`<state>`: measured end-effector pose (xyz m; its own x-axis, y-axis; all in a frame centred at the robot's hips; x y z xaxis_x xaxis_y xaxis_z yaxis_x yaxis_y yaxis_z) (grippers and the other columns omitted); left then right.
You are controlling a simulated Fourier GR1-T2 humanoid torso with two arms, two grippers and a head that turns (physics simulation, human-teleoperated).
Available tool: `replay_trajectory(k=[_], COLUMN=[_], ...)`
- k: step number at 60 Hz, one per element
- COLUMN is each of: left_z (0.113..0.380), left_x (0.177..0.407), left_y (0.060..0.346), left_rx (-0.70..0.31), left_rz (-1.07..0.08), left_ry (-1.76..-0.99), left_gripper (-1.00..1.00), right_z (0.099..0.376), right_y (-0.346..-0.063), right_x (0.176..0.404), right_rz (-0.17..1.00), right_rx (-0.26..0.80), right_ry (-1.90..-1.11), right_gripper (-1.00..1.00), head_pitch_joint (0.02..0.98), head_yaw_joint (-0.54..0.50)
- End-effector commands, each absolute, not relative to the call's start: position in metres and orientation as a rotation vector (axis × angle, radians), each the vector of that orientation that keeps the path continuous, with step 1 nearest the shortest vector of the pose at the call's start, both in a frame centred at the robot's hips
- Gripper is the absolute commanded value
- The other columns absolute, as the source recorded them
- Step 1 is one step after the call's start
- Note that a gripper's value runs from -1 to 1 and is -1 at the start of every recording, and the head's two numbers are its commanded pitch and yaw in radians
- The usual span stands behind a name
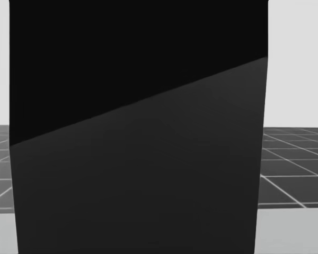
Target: Reach around the screen and pick up the object behind it.
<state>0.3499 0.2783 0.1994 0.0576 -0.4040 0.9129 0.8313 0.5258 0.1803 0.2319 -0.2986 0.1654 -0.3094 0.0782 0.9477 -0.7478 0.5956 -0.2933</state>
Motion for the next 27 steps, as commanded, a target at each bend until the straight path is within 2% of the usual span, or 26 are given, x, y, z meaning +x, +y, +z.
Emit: replay_trajectory(k=[1, 14, 27], left_z=[0.26, 0.324, 0.397], left_x=[0.347, 0.334, 0.31], left_y=[0.289, 0.29, 0.277], left_rx=[-0.454, -0.326, -0.244], left_rz=[-1.047, -0.968, -0.891], left_ry=[-1.302, -1.509, -1.741], left_gripper=[1.0, 1.0, 1.0], right_z=[0.166, 0.166, 0.173], right_y=[-0.302, -0.306, -0.312], right_x=[0.235, 0.24, 0.25], right_rz=[0.893, 0.86, 0.753], right_rx=[0.548, 0.529, 0.476], right_ry=[-1.704, -1.723, -1.77], right_gripper=[-1.0, -1.0, -1.0], head_pitch_joint=[0.145, 0.142, 0.14], head_yaw_joint=[-0.05, -0.05, -0.05])
